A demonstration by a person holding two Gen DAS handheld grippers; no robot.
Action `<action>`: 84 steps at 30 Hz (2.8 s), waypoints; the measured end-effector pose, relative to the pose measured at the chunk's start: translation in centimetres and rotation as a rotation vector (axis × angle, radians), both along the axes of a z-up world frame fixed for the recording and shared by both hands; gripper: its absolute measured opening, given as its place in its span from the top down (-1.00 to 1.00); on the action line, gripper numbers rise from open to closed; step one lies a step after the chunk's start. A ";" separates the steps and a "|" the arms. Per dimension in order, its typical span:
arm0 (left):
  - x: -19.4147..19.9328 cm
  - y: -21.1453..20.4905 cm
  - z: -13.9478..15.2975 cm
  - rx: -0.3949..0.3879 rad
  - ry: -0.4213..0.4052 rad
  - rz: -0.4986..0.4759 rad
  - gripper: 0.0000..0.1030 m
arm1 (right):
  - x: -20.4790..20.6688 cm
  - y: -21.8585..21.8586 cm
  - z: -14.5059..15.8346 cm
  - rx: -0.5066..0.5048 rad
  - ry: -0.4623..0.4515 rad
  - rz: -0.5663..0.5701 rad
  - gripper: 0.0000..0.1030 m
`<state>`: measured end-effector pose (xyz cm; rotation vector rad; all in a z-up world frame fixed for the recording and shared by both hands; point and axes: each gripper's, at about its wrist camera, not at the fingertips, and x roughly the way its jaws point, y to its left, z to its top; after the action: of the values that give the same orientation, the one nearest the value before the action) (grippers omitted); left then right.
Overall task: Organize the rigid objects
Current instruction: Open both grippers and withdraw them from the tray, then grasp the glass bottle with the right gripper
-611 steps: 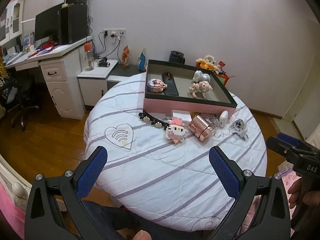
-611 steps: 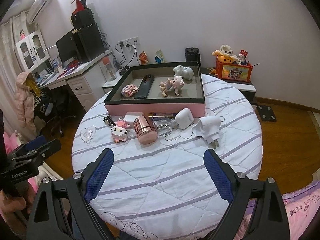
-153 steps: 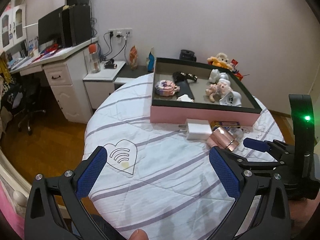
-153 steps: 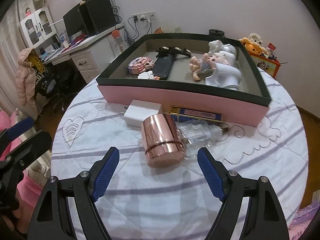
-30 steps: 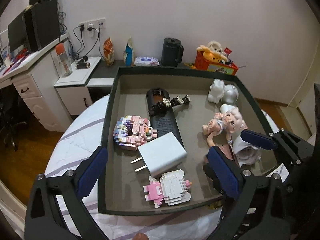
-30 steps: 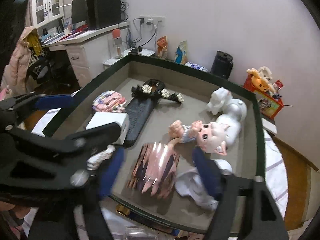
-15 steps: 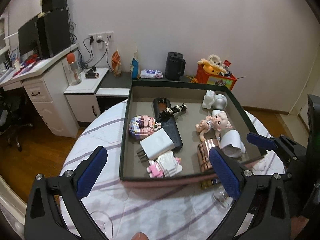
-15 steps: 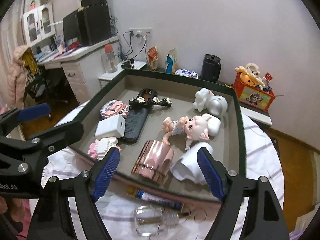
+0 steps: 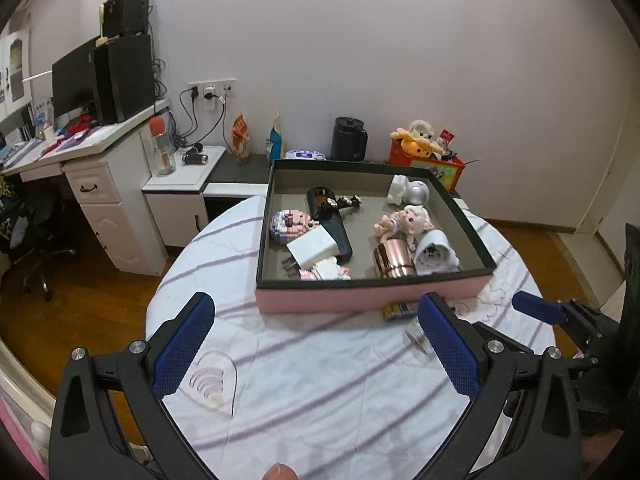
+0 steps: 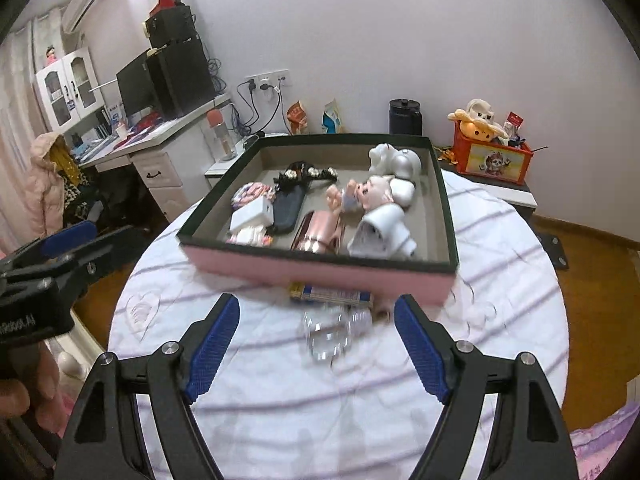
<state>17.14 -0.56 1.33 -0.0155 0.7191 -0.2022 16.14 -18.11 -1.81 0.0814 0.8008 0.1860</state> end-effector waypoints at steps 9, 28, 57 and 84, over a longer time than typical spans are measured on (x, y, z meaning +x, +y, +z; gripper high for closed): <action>-4.1 0.3 0.2 -0.014 -0.005 0.013 -0.99 | -3.8 -0.2 -0.1 0.000 0.012 0.003 -0.58; -6.9 0.7 -1.3 -0.013 0.029 0.019 -0.99 | -5.8 -0.1 0.0 -0.002 0.012 0.014 -0.58; -0.3 0.3 -6.7 0.003 0.175 0.017 -0.99 | 4.8 -0.7 -8.4 -0.021 0.200 0.008 -0.57; 1.6 -2.4 -8.1 0.005 0.206 -0.037 -0.99 | 3.1 -1.7 -6.3 -0.041 0.126 0.024 -0.17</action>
<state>18.78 -2.96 -6.79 -0.0185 0.9259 -0.2363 19.21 -19.84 -8.14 0.0451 0.9314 0.1881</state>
